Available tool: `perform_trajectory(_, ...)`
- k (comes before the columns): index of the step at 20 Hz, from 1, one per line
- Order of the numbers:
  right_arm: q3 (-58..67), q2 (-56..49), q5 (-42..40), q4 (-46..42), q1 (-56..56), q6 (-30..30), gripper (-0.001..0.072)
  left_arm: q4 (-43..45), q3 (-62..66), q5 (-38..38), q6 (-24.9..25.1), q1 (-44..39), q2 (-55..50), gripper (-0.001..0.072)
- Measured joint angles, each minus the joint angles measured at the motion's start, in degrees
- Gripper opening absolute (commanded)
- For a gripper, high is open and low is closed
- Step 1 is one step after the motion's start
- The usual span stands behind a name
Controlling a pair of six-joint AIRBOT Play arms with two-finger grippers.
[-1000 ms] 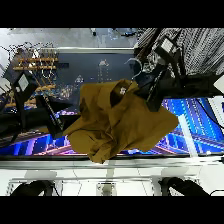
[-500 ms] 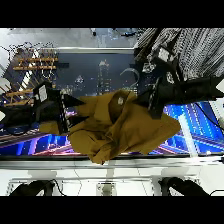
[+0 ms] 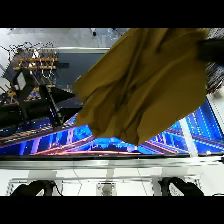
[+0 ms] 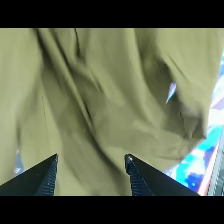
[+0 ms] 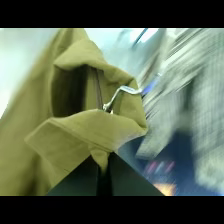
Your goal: Fold the clothes and pants, and hang the long-sleeved shirts on hangers.
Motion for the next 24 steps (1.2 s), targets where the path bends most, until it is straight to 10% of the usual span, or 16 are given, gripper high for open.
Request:
perform_trajectory(11, 16.5, 1.07, -6.82, -6.82, -34.14, 27.39, 0.0027, -0.02, 0.0, 0.17, -2.47, 0.33, 1.31, 0.0502)
perform_trajectory(24, 17.53, -0.52, -4.44, -9.03, -43.78, 41.72, 0.0027, -0.04, 0.0, -0.63, -2.54, 0.35, 1.36, 0.0502)
